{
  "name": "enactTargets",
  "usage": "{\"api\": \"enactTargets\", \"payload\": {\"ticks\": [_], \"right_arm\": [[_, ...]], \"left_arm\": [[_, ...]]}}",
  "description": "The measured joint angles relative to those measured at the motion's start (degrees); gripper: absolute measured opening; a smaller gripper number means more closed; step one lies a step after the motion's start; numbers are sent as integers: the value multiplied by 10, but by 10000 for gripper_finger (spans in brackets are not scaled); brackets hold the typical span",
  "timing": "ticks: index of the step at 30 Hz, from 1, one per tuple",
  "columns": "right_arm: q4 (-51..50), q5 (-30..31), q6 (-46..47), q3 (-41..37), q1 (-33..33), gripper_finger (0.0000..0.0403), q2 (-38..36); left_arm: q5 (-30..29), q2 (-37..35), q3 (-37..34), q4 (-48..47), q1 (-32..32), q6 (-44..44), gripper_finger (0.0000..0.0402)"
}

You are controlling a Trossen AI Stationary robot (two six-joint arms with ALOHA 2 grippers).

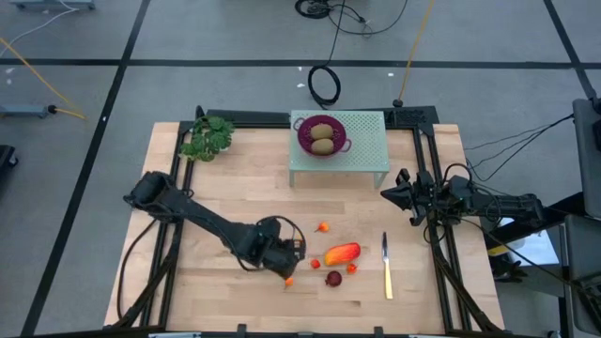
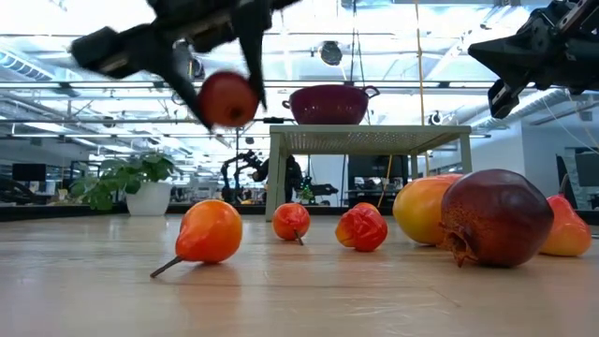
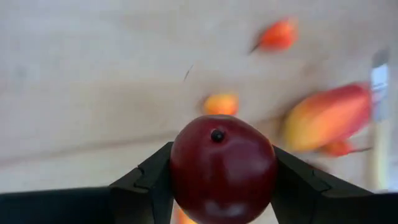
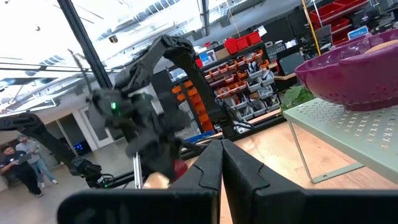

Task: Pick & Place Fruit
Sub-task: Put the pomegranate into the strainer bowl on the shelf

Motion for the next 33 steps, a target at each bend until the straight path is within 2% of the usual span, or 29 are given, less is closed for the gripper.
{"api": "enactTargets", "payload": {"ticks": [7, 15, 22, 25, 29, 33], "right_arm": [[0, 1, -2, 0, 0, 4, 0], [1, 1, -2, 0, 0, 4, 0], [1, 1, -2, 0, 0, 4, 0], [1, 23, 0, 0, 0, 4, 0], [1, 58, 0, 0, 0, 4, 0], [-1, 60, 0, 0, 0, 4, 0]], "left_arm": [[-99, -51, 0, 29, 22, 66, 186], [-128, -75, 0, 123, 65, 208, 191], [-128, -75, 0, 233, 105, 347, 192], [-117, -76, 0, 267, 126, 403, 193], [-84, -87, 1, 298, 161, 491, 186], [-39, -108, 1, 303, 201, 574, 191]]}}
